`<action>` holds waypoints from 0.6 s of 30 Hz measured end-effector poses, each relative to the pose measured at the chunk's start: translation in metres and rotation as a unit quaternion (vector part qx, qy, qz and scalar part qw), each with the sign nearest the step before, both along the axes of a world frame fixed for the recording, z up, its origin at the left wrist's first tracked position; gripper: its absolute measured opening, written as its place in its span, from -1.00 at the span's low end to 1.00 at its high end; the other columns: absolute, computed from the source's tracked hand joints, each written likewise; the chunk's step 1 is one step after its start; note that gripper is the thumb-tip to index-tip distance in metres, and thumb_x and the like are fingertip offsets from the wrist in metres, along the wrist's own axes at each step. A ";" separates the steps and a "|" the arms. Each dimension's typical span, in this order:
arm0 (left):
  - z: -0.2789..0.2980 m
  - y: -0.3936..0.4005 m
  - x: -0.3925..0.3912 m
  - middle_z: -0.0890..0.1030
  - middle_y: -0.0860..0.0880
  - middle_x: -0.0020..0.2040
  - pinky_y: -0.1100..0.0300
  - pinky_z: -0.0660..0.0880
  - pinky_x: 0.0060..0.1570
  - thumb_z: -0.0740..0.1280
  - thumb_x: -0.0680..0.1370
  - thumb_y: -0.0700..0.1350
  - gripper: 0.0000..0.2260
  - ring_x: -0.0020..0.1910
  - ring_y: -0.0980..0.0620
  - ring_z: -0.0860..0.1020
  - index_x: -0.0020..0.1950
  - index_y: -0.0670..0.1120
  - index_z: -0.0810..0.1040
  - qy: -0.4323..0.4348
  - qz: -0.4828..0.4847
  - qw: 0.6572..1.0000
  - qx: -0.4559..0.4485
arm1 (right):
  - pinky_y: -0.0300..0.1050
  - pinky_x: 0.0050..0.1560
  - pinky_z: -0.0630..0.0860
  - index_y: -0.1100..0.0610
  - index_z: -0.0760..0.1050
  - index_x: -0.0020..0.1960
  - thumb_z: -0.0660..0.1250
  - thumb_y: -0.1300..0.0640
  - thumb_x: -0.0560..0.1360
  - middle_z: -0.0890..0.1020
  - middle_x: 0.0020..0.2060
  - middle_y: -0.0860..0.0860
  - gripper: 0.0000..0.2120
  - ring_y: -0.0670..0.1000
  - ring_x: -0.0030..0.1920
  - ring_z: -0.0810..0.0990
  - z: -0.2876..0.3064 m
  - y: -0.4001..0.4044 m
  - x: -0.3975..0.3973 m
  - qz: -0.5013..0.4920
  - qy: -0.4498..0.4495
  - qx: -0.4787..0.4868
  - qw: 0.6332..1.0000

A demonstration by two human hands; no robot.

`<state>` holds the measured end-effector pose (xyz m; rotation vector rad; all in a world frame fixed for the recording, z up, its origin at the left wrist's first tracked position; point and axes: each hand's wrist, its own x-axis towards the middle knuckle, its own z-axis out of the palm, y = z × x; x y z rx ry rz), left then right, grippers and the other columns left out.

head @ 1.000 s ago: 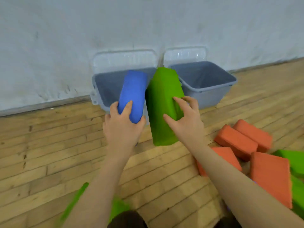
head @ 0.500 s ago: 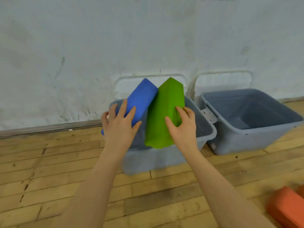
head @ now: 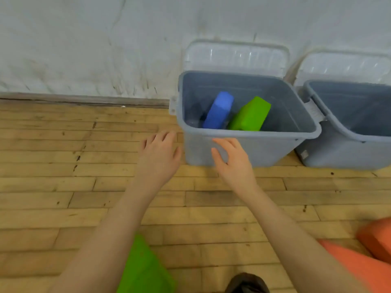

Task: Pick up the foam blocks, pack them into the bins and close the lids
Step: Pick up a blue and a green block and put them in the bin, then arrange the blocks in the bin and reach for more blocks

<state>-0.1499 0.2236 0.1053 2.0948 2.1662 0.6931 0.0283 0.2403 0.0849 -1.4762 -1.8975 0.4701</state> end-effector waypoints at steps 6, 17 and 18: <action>-0.026 -0.103 -0.069 0.44 -0.05 0.32 -0.01 0.24 0.23 0.17 0.59 0.00 -0.64 0.27 -0.12 0.37 0.38 -0.05 0.39 -0.049 0.042 0.995 -0.081 | -0.01 -0.03 0.52 0.07 0.53 0.20 0.22 0.00 0.55 0.58 0.00 -0.03 -0.71 -0.04 -0.06 0.55 -0.032 -0.082 -0.065 0.049 -0.046 -0.072 0.995; -0.205 -0.234 -0.112 0.08 -0.24 0.49 -0.12 0.16 0.33 0.08 0.56 0.24 -0.41 0.38 -0.26 0.22 0.52 0.05 0.03 0.016 0.202 0.933 -0.298 | 0.08 0.32 0.31 0.16 0.28 0.42 0.14 -0.26 0.51 0.32 0.37 0.11 -0.35 0.15 0.35 0.29 -0.190 -0.162 -0.124 0.145 -0.222 -0.180 0.947; -0.218 -0.245 -0.110 0.10 -0.25 0.47 -0.12 0.15 0.33 0.05 0.56 0.27 -0.39 0.37 -0.26 0.23 0.53 0.06 -0.02 0.021 0.213 0.926 -0.310 | 0.10 0.37 0.25 0.14 0.23 0.44 0.12 -0.29 0.50 0.27 0.41 0.11 -0.32 0.16 0.38 0.24 -0.203 -0.169 -0.123 0.149 -0.236 -0.189 0.941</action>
